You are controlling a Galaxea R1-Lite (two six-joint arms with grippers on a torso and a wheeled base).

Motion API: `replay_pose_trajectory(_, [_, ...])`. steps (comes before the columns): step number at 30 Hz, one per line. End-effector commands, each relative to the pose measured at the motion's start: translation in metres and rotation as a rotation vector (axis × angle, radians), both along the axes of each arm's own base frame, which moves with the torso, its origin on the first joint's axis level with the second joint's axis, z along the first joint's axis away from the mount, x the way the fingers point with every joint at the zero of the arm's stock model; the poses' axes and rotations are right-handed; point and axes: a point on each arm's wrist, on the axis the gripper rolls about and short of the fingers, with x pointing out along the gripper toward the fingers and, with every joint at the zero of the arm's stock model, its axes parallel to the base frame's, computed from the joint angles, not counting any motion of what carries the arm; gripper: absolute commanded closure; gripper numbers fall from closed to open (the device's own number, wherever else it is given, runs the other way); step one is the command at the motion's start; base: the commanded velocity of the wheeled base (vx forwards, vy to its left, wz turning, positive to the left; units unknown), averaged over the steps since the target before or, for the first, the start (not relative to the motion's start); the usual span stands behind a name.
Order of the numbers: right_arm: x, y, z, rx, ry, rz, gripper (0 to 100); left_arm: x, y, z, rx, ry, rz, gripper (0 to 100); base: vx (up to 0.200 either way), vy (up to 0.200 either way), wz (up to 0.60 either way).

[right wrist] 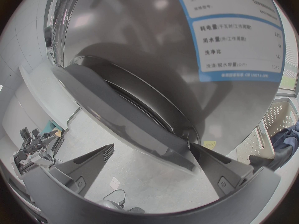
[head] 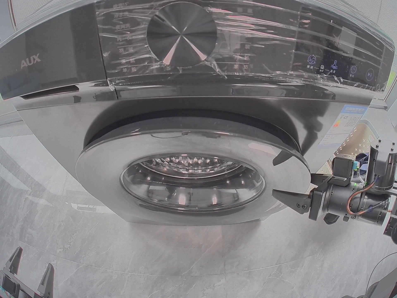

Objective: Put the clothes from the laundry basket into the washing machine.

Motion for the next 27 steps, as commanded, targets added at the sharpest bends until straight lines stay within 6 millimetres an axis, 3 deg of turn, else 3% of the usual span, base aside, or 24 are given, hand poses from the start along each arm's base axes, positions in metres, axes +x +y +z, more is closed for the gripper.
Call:
replay_pose_trajectory(1, [-0.01,0.0,-0.009,-0.023,0.033,0.026,0,0.0,0.0,-0.005,0.001,0.002,0.0,0,0.0,0.0,0.0])
replay_pose_trajectory(7, [-0.022,-0.007,-0.016,-0.051,0.038,0.036,0,0.0,0.0,-0.005,0.001,0.002,0.0,0,0.0,0.0,0.0])
replay_pose_trajectory(14, [0.002,0.004,-0.014,-0.052,0.03,0.015,0,0.0,0.0,-0.005,-0.001,0.002,0.0,0,-0.171,0.0,0.0])
replay_pose_trajectory(17, [0.003,0.005,-0.014,-0.052,0.03,0.015,0,0.0,0.0,-0.005,-0.001,0.002,0.0,0,-0.2,0.0,0.0])
replay_pose_trajectory(21, [-0.011,0.002,-0.029,-0.087,0.076,0.04,0,0.0,0.0,-0.005,0.001,0.002,0.0,0,0.0,0.0,0.0])
replay_pose_trajectory(27, [-0.022,-0.004,-0.025,-0.075,0.048,0.049,0,0.0,0.0,-0.005,0.001,0.002,0.0,0,0.0,0.0,0.0])
